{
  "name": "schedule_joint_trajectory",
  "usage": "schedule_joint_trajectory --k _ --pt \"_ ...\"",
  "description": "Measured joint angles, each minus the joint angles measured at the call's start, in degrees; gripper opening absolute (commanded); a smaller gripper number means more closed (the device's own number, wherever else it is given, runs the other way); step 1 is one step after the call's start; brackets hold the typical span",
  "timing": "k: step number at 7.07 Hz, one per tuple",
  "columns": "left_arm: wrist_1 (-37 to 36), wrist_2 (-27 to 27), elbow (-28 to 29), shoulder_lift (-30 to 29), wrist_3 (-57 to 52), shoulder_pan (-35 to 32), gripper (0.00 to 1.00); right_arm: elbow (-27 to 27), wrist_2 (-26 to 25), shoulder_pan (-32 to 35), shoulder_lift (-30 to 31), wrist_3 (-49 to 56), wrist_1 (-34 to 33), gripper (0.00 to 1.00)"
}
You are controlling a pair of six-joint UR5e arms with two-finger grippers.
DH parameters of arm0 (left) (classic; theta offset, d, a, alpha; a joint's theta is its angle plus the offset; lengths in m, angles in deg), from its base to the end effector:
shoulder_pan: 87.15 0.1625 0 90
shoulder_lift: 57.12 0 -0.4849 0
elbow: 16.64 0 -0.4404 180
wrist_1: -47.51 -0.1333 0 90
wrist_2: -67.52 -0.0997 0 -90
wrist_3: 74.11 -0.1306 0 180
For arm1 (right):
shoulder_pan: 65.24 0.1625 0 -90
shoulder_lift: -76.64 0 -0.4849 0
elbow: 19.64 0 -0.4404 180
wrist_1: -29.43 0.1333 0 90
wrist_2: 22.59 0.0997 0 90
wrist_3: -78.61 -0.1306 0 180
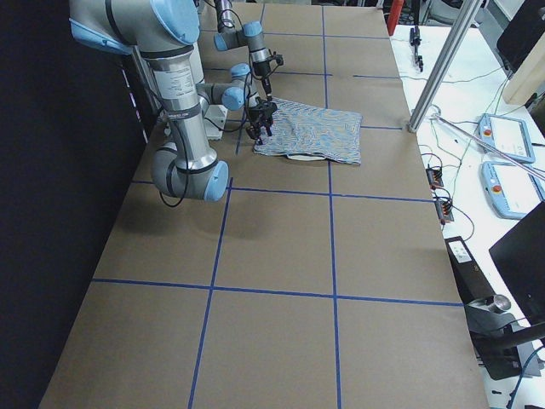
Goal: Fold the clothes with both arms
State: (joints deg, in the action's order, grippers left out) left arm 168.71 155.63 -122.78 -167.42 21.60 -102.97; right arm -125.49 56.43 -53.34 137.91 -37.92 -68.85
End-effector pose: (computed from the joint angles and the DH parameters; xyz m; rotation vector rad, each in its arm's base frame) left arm 0.6179 -0.3181 0.3131 0.1338 1.1803 -0.3503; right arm -0.6553 -0.2997 0.3229 0.1055 -0.6643 0.7066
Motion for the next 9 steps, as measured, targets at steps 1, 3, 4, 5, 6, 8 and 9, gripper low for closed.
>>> schedule_joint_trajectory --k 1,3,4,5,6,8,9 --pt "0.02 0.03 -0.02 0.00 0.00 0.00 0.00 0.44 -0.02 -0.16 -0.01 0.05 0.00 0.67" --pt "0.08 0.05 -0.03 -0.06 0.06 0.06 0.00 1.27 -0.06 -0.63 -0.06 0.20 0.02 0.45" --pt "0.08 0.05 -0.03 -0.08 0.08 0.10 0.00 1.53 -0.04 -0.74 -0.06 0.40 0.03 0.00" --pt "0.09 0.05 -0.03 -0.09 0.09 0.14 0.00 1.58 -0.04 -0.75 -0.22 0.59 0.03 0.00" --pt "0.09 0.05 -0.03 -0.11 0.09 0.16 0.00 1.62 -0.04 -0.77 -0.38 0.75 0.00 0.00" --pt "0.09 -0.01 -0.03 -0.22 0.14 0.17 0.00 1.66 -0.08 -0.76 -0.59 0.93 -0.03 0.00" --pt "0.09 -0.22 -0.03 -0.41 0.17 0.17 0.00 1.60 -0.05 -0.81 -0.77 0.95 0.05 0.00"
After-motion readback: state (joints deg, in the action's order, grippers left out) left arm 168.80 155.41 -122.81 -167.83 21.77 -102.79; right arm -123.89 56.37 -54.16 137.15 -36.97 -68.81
